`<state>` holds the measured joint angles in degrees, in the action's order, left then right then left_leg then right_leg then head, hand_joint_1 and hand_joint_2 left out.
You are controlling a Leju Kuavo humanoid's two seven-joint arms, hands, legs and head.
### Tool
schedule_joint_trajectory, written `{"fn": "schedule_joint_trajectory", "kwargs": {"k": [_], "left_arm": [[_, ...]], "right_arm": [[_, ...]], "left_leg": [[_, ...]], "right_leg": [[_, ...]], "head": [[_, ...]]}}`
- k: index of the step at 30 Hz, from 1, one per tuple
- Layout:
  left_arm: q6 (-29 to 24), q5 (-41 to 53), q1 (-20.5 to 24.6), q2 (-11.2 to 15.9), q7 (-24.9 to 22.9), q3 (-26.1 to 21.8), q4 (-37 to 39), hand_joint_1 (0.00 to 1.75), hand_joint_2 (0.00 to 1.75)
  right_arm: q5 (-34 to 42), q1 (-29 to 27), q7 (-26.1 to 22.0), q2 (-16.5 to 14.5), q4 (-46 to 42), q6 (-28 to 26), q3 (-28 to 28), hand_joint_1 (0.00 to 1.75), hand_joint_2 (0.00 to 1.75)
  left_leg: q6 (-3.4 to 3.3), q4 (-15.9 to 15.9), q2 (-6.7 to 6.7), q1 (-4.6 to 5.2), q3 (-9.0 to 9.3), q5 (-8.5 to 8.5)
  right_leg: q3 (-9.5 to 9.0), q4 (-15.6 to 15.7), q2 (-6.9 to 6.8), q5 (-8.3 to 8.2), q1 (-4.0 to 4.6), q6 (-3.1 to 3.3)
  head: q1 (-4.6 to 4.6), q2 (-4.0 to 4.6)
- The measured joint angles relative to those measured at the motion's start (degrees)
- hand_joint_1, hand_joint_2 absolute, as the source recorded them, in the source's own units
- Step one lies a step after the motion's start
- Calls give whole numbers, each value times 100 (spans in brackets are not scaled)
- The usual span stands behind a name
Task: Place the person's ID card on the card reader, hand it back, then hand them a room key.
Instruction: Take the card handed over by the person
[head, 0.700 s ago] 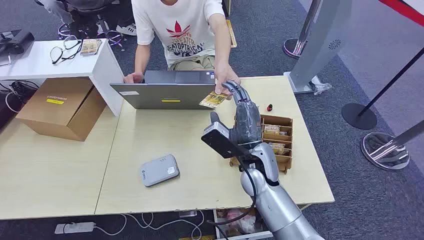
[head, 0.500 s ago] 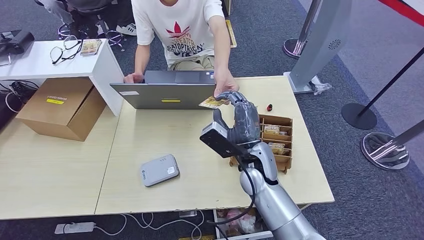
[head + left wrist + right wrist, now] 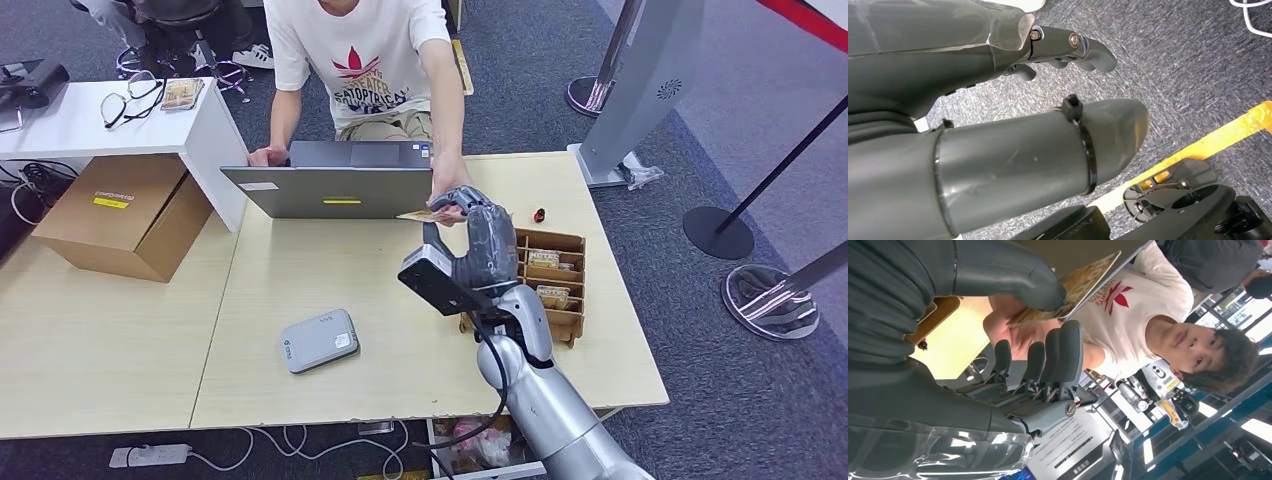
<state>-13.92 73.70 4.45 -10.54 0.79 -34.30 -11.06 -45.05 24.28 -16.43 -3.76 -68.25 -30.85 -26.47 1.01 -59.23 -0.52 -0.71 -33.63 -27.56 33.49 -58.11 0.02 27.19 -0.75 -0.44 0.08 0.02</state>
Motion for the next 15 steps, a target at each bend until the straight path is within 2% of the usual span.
{"fn": "schedule_joint_trajectory", "kwargs": {"k": [7,11,15], "left_arm": [[0,-1,-2,0,0,-1,0,0,0],[1,-2,-2,0,0,-1,0,0,0],[3,-1,-2,0,0,-1,0,0,0]], "right_arm": [[89,-1,-6,12,49,-12,0,132,175],[183,-2,-34,19,49,5,0,139,175],[188,-2,-46,30,47,7,0,161,175]], "left_leg": [[0,0,0,0,0,0],[0,0,0,0,0,0],[0,0,0,0,0,0]], "right_leg": [[0,0,0,0,0,0],[0,0,0,0,0,0],[0,0,0,0,0,0]], "head": [[1,0],[0,0],[1,0]]}}
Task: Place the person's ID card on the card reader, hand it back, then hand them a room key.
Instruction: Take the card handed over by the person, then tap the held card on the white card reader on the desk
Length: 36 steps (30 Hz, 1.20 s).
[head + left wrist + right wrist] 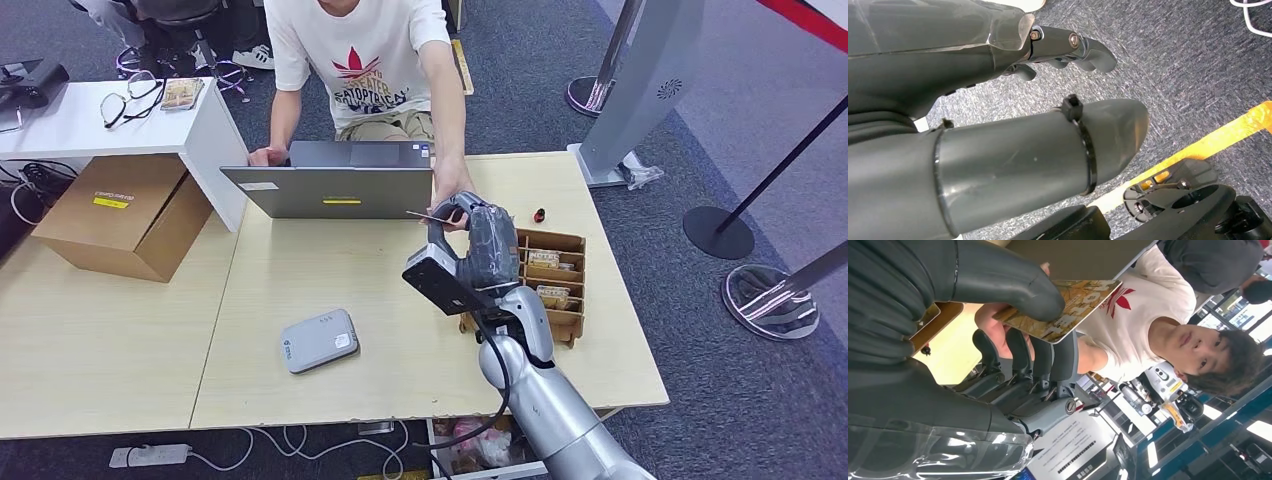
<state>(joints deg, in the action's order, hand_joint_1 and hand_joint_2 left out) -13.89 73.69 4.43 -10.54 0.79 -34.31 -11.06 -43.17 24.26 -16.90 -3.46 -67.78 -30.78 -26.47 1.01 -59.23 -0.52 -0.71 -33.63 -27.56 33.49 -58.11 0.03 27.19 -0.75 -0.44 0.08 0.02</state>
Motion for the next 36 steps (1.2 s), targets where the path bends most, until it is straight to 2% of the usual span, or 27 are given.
{"fn": "schedule_joint_trajectory", "kwargs": {"k": [5,12,22,29,31,36], "left_arm": [[3,3,0,1,0,1,0,0,0],[8,15,0,2,1,2,0,0,0],[23,-42,-1,7,10,1,0,0,0],[27,-45,-1,9,13,0,0,0,0],[30,-49,-1,11,21,1,0,0,0],[59,-40,4,26,12,8,0,0,0]], "right_arm": [[32,0,-1,11,0,20,0,175,175],[378,-1,-107,14,-14,235,0,174,175],[1734,-23,-325,16,-368,1341,0,173,175],[1841,-24,-326,17,-396,1452,0,172,175],[2004,-25,-325,19,-430,1625,-2,173,175],[2640,45,-201,25,-363,2564,-246,175,175]], "left_leg": [[0,0,0,0,0,0],[0,0,0,0,0,0],[0,0,0,0,0,0],[0,0,0,0,0,0],[0,0,0,0,0,0],[0,0,0,0,-1,0]], "right_leg": [[0,0,0,0,0,0],[0,0,0,0,0,0],[0,0,0,0,0,0],[1,0,0,0,0,0],[1,0,0,0,0,0],[0,0,0,0,0,0]], "head": [[-1,0],[-1,0],[-1,0],[0,0],[-1,0],[-1,0]]}}
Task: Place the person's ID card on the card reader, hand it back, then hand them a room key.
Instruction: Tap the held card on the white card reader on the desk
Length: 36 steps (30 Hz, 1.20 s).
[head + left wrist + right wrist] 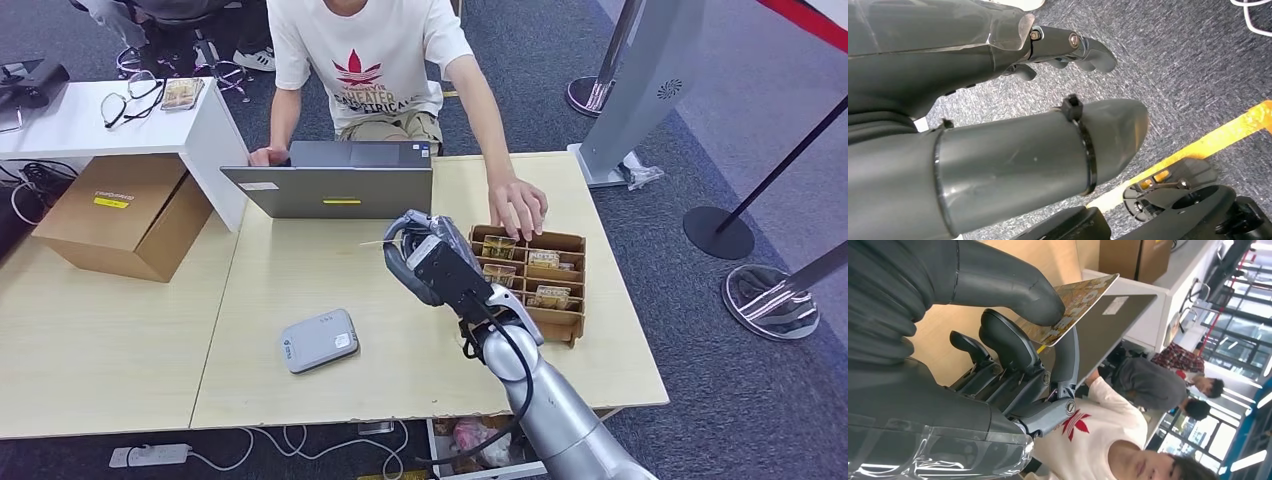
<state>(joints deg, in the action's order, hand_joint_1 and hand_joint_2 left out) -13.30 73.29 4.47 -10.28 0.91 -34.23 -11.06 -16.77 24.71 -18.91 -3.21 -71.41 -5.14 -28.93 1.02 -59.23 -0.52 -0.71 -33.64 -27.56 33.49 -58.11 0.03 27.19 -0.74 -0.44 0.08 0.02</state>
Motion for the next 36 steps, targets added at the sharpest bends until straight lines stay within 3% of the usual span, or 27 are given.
{"fn": "schedule_joint_trajectory", "kwargs": {"k": [11,36], "left_arm": [[25,14,5,0,-38,74,0,0,0],[62,60,60,-11,-139,190,0,0,0]], "right_arm": [[70,157,111,-71,857,316,-510,175,175],[200,431,189,-634,2458,288,-991,175,175]], "left_leg": [[0,0,0,0,-1,0],[0,0,0,0,0,0]], "right_leg": [[0,0,-1,0,0,0],[0,0,0,0,0,0]], "head": [[0,0],[1,0]]}}
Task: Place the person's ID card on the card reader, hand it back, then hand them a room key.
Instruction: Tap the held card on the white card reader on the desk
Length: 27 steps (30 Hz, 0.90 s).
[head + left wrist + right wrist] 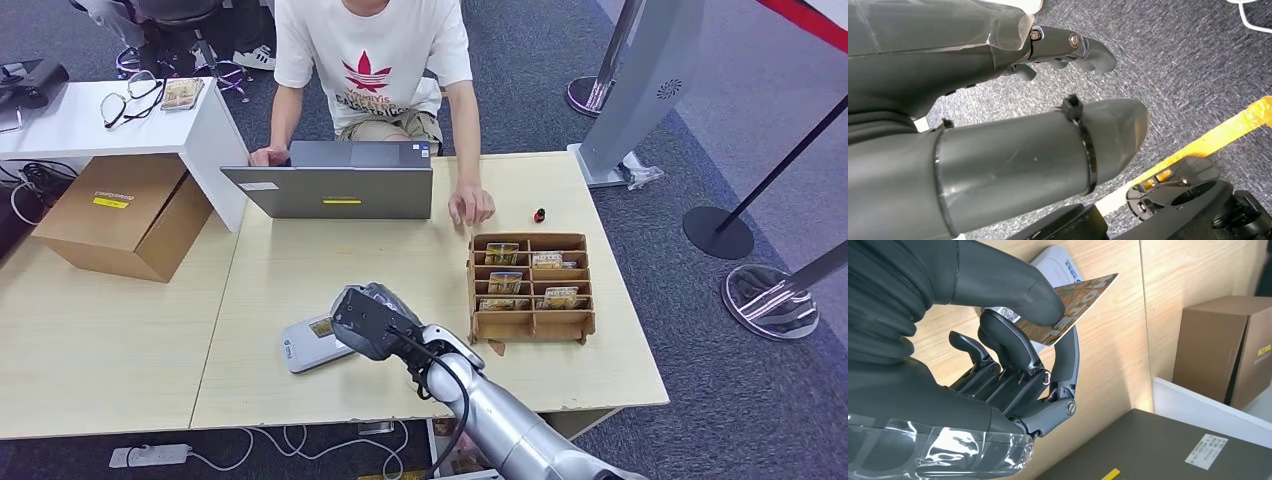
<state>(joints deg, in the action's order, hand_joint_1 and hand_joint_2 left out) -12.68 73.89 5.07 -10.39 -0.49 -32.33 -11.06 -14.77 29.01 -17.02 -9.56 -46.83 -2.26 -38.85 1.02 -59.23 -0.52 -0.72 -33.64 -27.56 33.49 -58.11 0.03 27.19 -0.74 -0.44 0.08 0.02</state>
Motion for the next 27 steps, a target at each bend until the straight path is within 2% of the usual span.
{"fn": "schedule_joint_trajectory", "kwargs": {"k": [27], "left_arm": [[90,100,77,-26,-127,226,0,0,0]], "right_arm": [[243,366,97,-638,1150,46,-323,175,175]], "left_leg": [[0,0,1,0,0,0]], "right_leg": [[0,0,1,0,0,0]], "head": [[-1,0]]}}
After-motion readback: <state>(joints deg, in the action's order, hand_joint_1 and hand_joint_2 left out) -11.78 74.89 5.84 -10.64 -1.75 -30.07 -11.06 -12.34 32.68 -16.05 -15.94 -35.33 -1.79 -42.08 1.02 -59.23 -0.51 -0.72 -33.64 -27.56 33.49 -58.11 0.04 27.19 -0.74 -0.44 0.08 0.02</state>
